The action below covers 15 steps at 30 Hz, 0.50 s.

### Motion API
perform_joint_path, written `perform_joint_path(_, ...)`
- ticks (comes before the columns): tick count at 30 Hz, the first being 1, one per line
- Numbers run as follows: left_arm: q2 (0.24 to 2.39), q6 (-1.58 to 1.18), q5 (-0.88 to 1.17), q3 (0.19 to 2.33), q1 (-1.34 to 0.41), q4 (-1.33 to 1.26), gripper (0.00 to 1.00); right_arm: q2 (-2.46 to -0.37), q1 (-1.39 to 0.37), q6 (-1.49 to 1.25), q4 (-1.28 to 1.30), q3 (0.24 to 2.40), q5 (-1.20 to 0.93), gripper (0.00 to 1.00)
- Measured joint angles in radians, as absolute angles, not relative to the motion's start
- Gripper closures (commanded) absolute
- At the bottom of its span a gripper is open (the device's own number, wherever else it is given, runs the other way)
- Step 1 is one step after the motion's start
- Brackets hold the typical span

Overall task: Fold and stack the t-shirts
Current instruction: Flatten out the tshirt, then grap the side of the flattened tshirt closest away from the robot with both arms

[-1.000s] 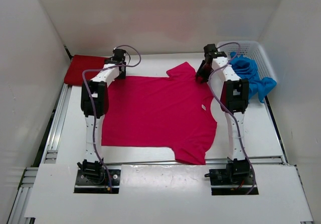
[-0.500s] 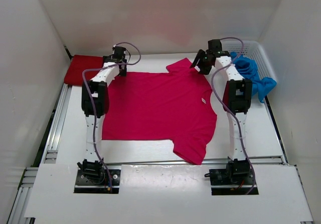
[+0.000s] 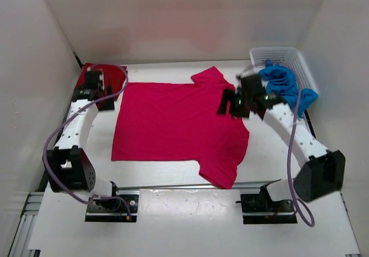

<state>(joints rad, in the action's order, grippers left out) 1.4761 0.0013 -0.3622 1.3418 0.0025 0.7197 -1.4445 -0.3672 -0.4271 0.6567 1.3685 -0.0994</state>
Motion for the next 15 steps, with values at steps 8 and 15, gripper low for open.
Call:
perform_joint_path(8,1.497,0.001,-0.251,0.867,0.164,0.880,0.05,-1.150,-0.505,-0.584,0.790,0.735,-0.113,0.23)
perform_joint_path(15,1.492,0.001,-0.182,0.857,0.187,0.855,0.09,-0.992,-0.578,-0.682,0.731,0.637,-0.115,0.23)
